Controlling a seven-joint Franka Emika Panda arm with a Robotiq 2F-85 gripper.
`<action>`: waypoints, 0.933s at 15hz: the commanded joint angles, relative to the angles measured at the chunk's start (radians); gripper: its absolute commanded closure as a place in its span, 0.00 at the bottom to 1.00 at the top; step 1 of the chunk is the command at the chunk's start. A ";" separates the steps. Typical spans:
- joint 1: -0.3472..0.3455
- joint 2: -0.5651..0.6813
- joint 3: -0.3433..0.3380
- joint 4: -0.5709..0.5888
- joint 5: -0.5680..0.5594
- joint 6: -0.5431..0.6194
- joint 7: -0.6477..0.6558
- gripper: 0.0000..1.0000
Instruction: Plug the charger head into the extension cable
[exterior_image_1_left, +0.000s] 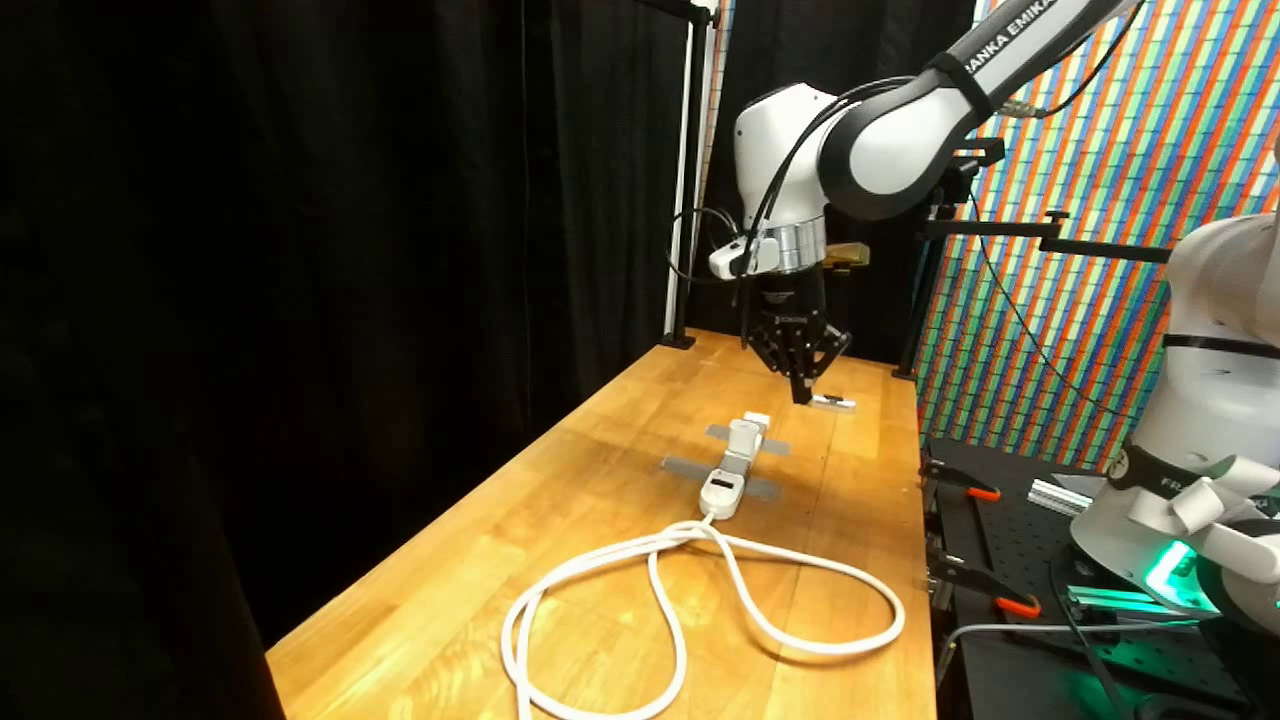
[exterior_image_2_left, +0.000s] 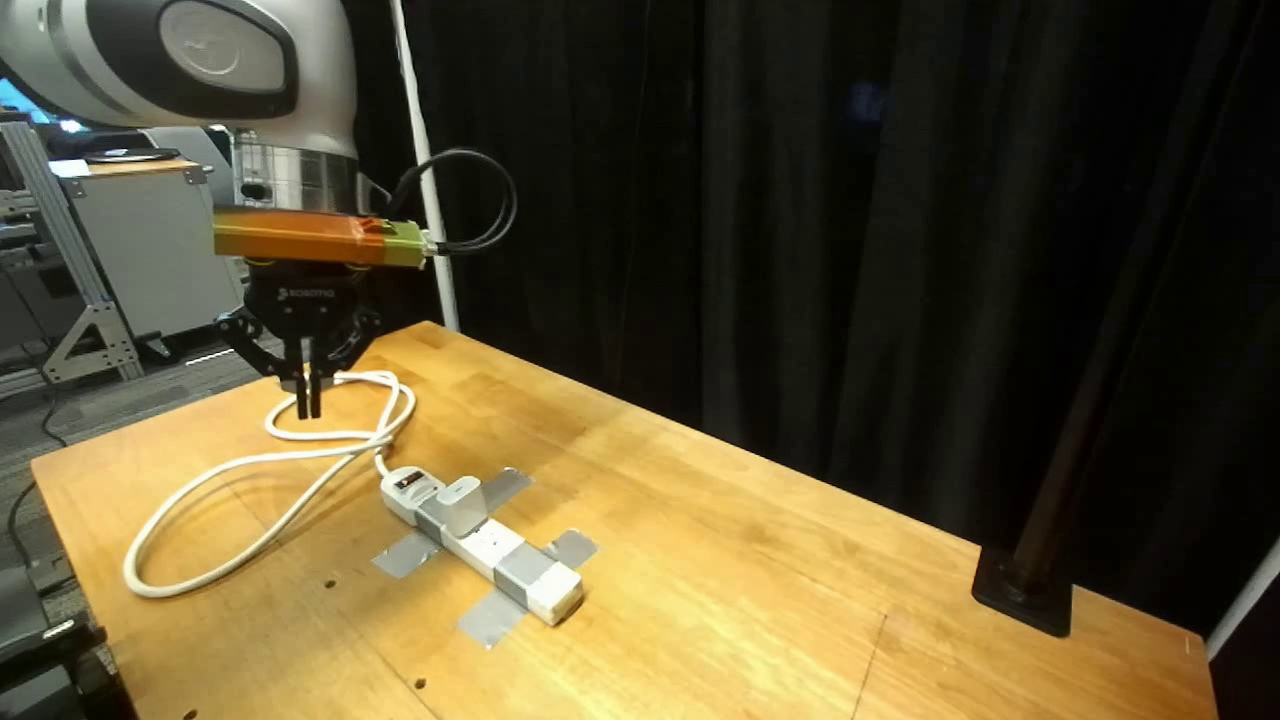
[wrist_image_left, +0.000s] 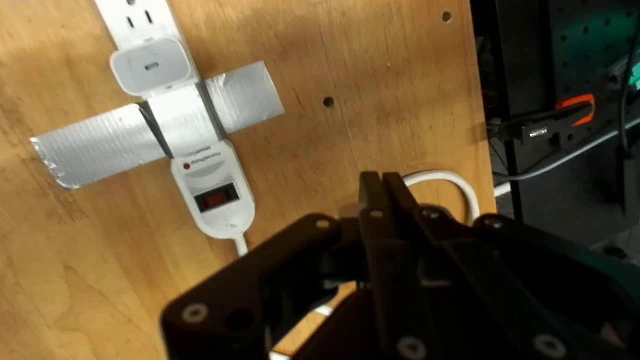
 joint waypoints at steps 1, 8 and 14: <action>-0.025 0.052 -0.021 0.071 0.128 -0.034 -0.147 0.90; -0.063 0.081 -0.033 0.036 0.081 0.164 -0.099 0.92; -0.092 0.122 -0.052 0.015 0.031 0.299 -0.064 0.93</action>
